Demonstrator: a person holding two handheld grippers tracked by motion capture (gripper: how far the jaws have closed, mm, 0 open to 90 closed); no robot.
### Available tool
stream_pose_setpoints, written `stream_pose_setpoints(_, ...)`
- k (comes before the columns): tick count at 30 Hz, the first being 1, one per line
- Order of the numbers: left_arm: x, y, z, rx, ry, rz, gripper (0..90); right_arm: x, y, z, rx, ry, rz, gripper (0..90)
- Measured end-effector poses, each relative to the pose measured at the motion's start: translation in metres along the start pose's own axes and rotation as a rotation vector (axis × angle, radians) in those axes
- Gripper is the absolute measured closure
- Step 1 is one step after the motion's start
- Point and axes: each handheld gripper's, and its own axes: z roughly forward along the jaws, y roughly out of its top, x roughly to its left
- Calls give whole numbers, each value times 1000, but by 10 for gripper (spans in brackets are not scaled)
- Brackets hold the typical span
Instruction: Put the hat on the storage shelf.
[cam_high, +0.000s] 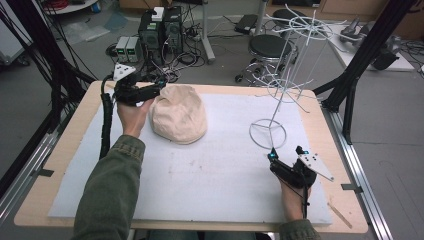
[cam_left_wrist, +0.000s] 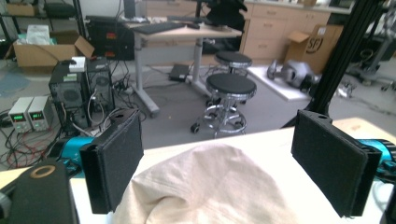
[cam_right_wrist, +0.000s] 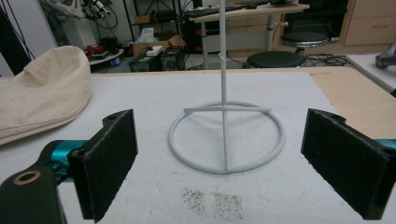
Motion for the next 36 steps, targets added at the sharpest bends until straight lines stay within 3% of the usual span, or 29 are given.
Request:
stream_pose_setpoints(17,-27,-19,43,103,-51,17,171,-1,0,1,-2,1,-1,99)
stream_pose_setpoints(24,-33,-29,61,160,-60,22,171,-1,0,2,3,1,-12,99)
stream_pose_setpoints(27,-35,-31,69,172,-85,11,172,-1,0,3,0,2,-12,98)
stream_pose_setpoints(36,-48,-41,95,276,-119,25,171,-1,0,4,3,9,-9,99)
